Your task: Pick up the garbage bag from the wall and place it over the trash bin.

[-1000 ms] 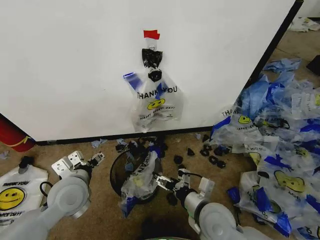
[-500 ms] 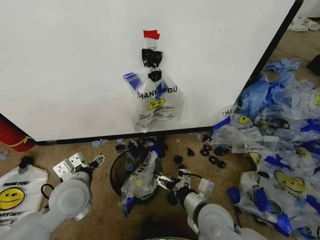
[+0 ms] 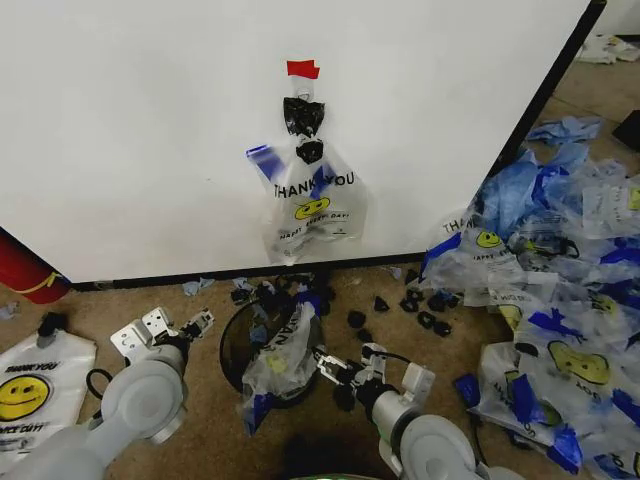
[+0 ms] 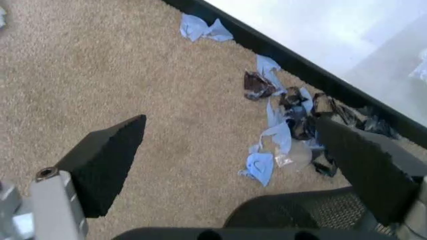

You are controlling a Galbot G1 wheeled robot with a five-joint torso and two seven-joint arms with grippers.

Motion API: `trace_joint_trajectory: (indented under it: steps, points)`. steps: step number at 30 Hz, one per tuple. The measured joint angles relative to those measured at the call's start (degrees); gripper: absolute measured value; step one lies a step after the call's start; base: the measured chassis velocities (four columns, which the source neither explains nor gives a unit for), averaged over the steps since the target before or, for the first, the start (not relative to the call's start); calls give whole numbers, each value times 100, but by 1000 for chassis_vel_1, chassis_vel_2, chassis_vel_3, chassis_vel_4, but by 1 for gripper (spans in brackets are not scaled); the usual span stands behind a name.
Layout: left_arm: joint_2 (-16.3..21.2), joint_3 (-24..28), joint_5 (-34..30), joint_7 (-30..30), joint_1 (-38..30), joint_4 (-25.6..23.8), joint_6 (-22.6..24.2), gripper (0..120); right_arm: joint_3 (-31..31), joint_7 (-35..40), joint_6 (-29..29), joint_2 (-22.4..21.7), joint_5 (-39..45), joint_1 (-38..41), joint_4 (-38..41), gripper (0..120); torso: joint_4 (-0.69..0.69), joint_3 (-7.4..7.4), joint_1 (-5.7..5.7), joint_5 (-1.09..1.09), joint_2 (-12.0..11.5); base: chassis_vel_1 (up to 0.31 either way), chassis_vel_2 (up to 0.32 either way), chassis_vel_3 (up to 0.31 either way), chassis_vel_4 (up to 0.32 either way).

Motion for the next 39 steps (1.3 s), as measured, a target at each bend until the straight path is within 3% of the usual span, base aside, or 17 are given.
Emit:
trace_joint_trajectory:
  steps: [22, 28, 32, 36, 39]
  points:
    - [-102, 159, 89, 96, 9, 47, 3, 100, -138, 376, -145, 230, 24, 121, -276, 100, -1, 0, 0, 0, 0, 0, 0, 0, 0]
    - [-101, 157, 98, 105, 4, 35, 3, 100, -180, 479, -138, 244, 7, 165, -346, 84, -1, 0, 0, 0, 0, 0, 0, 0, 0]
    - [-114, 157, 144, 110, 31, -7, 3, 100, -202, 560, -176, 241, -14, 180, -364, 63, -1, 0, 0, 0, 0, 0, 0, 0, 0]
    - [-125, 164, 181, 114, 38, -8, 3, 100, -206, 591, -183, 228, -47, 177, -360, 53, -1, 0, 0, 1, 0, 0, 0, 0, 0]
    - [-139, 172, 200, 119, 37, -17, 4, 100, -156, 600, -161, 151, -104, 110, -352, 36, -1, 0, 0, 1, 0, 0, 0, 0, 0]
